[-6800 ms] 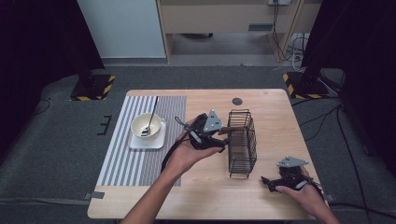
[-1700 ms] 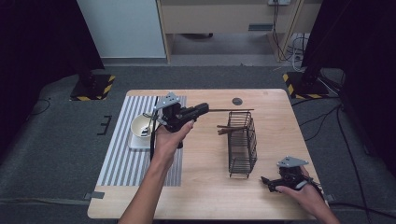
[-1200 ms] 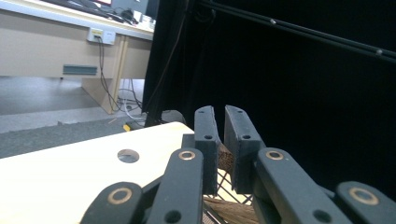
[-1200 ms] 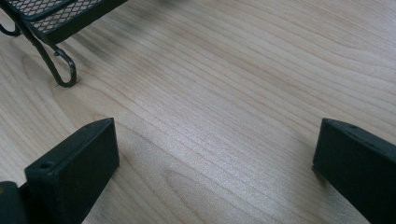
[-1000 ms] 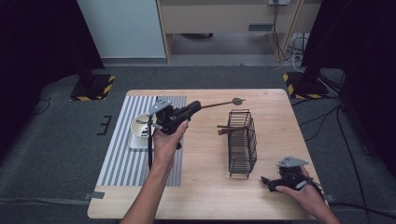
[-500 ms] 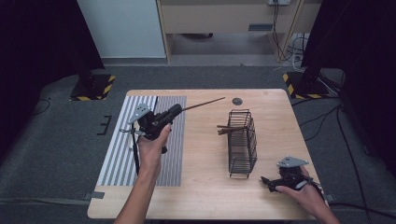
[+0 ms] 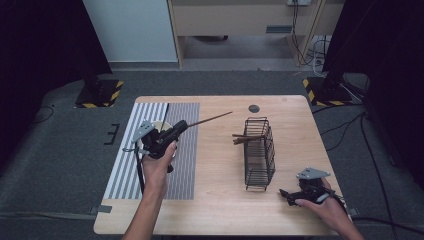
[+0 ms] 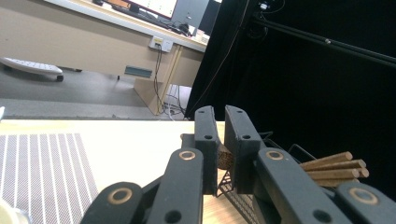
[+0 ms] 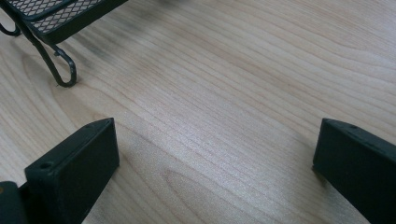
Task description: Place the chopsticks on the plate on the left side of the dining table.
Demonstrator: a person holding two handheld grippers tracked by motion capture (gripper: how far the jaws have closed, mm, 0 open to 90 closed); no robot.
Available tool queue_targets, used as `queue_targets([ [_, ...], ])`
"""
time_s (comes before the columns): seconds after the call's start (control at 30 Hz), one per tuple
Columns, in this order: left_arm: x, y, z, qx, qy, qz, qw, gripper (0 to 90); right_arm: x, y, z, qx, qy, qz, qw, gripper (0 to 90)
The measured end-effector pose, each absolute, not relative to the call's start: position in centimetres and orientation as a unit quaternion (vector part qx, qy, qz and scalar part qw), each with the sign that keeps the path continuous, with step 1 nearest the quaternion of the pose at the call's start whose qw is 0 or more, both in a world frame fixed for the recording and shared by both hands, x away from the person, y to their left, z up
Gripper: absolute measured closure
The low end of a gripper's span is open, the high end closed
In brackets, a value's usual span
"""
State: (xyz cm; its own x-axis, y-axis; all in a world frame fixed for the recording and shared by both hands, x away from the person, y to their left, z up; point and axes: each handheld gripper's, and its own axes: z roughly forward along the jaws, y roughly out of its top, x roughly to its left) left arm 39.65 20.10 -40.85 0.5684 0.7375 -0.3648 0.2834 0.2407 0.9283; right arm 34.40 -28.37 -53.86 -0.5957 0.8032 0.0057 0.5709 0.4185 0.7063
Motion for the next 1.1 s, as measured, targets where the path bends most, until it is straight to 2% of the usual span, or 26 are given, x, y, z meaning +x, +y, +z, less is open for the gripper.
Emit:
queue_targets([
  [0.4, 37.2, 23.0, -42.7, 0.573, 0.456, 0.172, 0.659, 83.5, 34.4, -28.4, -53.9, 0.417, 0.825, 0.342, 0.169, 0.2],
  [1.1, 35.7, 26.7, -46.1, 0.566, 0.5, 0.185, 0.629, 83.5, 34.4, -28.4, -53.9, 0.417, 0.825, 0.342, 0.169, 0.2],
])
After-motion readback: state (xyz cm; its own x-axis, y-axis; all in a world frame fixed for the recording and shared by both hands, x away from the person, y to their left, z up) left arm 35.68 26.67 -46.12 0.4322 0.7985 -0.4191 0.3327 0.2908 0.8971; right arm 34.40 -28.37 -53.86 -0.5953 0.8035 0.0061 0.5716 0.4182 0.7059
